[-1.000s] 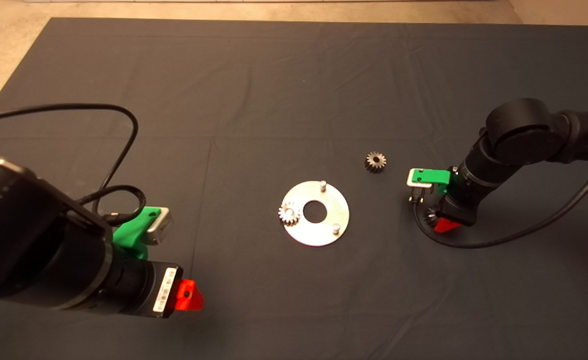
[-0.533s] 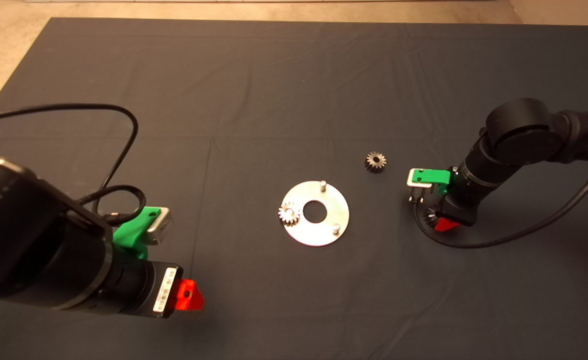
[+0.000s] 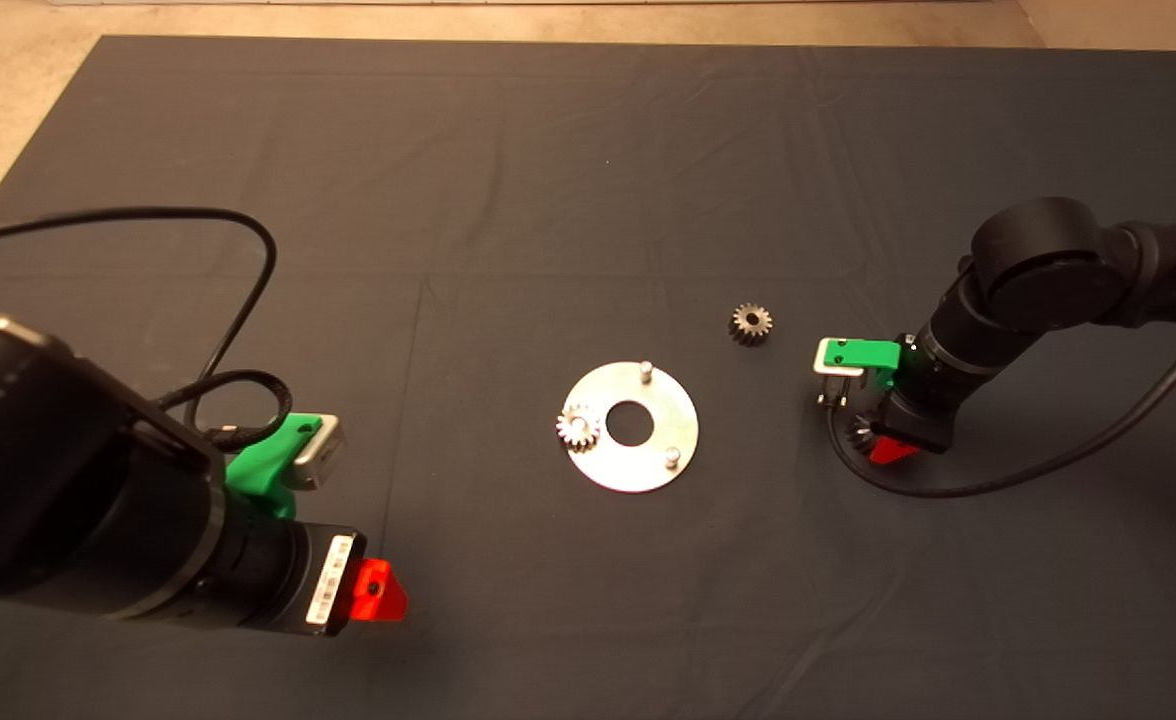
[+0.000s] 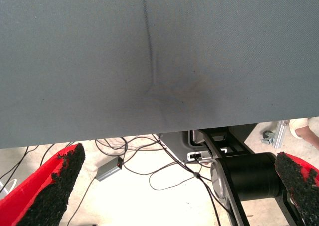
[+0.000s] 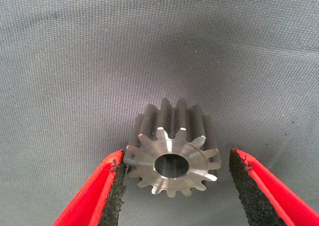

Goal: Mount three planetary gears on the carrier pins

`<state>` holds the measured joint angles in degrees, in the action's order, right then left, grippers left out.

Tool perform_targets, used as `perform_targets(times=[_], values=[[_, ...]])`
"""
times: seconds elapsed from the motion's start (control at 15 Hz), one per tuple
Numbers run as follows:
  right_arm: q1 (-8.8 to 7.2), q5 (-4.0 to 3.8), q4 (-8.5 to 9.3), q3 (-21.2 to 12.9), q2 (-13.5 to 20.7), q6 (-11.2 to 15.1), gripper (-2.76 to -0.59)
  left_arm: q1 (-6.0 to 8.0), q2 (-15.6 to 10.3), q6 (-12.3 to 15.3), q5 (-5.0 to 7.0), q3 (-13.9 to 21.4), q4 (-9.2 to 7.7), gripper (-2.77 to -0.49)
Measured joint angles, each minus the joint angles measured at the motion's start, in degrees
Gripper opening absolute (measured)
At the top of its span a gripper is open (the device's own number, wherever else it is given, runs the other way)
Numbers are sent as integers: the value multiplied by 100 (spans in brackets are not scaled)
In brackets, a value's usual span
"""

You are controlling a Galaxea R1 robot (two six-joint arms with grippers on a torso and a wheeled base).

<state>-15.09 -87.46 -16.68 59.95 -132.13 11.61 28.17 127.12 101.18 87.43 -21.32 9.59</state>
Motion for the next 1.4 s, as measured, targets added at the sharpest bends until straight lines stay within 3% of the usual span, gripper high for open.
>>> perform_targets(times=[0.33,0.87,1.4], values=[[92,-5,-10,-34,-11,0,-199,-1,0,0,0,0,-1,-50],[96,-9,-35,-43,-11,5,-221,0,0,0,0,43,-15,-50],[96,-20,-41,-53,-11,24,-226,0,0,1,0,49,-62,-50]])
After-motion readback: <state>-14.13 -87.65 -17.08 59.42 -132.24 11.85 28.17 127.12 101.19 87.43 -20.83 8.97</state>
